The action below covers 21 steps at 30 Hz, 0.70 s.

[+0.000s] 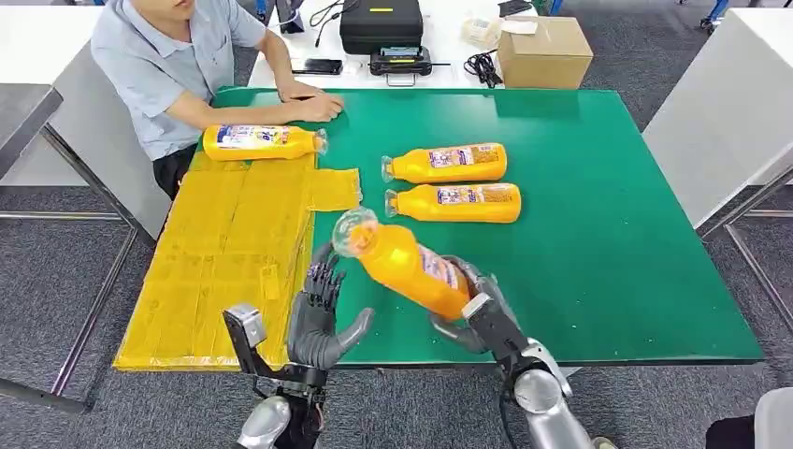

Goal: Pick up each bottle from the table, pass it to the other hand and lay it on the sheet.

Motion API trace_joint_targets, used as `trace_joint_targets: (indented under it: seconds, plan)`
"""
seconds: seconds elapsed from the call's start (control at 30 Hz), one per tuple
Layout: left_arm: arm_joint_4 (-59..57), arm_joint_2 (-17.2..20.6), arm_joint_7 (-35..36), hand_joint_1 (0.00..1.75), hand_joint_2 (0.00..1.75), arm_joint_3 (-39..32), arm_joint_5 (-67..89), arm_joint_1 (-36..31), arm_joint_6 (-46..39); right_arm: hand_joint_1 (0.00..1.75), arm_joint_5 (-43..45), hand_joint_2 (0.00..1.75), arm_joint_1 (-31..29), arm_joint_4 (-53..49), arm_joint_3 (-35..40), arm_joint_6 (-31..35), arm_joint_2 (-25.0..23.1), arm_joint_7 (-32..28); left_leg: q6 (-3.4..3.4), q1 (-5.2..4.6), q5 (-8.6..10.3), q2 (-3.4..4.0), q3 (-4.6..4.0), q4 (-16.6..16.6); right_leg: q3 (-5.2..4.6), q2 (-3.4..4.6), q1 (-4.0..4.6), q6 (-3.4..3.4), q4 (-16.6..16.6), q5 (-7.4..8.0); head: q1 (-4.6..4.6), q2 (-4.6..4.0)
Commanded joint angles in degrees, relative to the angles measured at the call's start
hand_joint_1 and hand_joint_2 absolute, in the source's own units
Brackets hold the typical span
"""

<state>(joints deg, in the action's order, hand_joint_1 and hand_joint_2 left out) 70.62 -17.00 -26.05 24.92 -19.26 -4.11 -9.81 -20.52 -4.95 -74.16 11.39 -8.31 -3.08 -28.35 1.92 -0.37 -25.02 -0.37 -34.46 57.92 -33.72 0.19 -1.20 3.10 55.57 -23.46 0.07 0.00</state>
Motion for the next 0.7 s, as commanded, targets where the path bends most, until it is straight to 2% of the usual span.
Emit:
trace_joint_targets:
  seconds: [0.03,0.13,0.2,0.3,0.57,0.7]
  plan:
    - [-13.33,1.17,2.40,0.00,1.75,5.72,-7.49,-4.67,7.34,1.75,0.15,1.75,-5.76,15.19,9.51,-1.85,0.95,-4.07,-0.13,0.09,-0.06,0.16,0.42,-0.18,0.39,0.12,0.10,-0.15,-0.22,0.00,0.00,0.00]
    - [-13.66,0.88,2.17,0.00,1.75,5.64,-8.02,-6.15,6.90,1.75,0.27,1.75,-6.89,15.21,10.81,-2.32,0.81,-4.35,-0.12,0.06,-0.06,0.15,0.21,-0.05,0.17,0.09,0.08,-0.14,-0.06,-0.02,-0.02,0.00]
    - [-13.03,0.43,-0.33,0.00,1.75,4.90,-7.06,-7.19,5.10,1.75,0.38,1.75,-7.12,15.41,11.44,-3.12,0.68,-4.17,-0.07,0.06,-0.01,0.08,0.04,-0.04,0.02,0.05,0.06,-0.09,-0.06,0.02,0.00,0.00]
    - [-10.56,-0.29,-1.19,0.00,1.75,4.52,-3.65,-8.66,3.24,1.75,0.76,1.75,-8.01,17.67,12.42,-2.88,0.17,-3.72,-0.12,0.11,-0.07,0.12,0.13,0.03,0.12,0.06,0.12,-0.14,-0.02,-0.02,0.00,0.00]
    - [-13.23,-0.95,-0.24,0.00,1.75,4.99,-3.16,-9.16,5.02,1.75,1.55,1.75,-9.77,19.37,14.42,-4.29,0.71,-4.76,-0.10,0.06,-0.06,0.09,0.12,-0.02,0.11,0.04,0.06,-0.12,-0.03,-0.04,0.00,0.00]
    - [-12.55,-0.97,-3.98,0.00,1.75,4.42,-2.02,-9.69,3.85,1.75,2.04,1.75,-9.71,19.94,15.00,-5.53,0.59,-5.21,-0.09,0.07,-0.02,0.06,0.03,-0.01,0.02,0.01,0.07,-0.11,-0.02,-0.02,0.00,0.00]
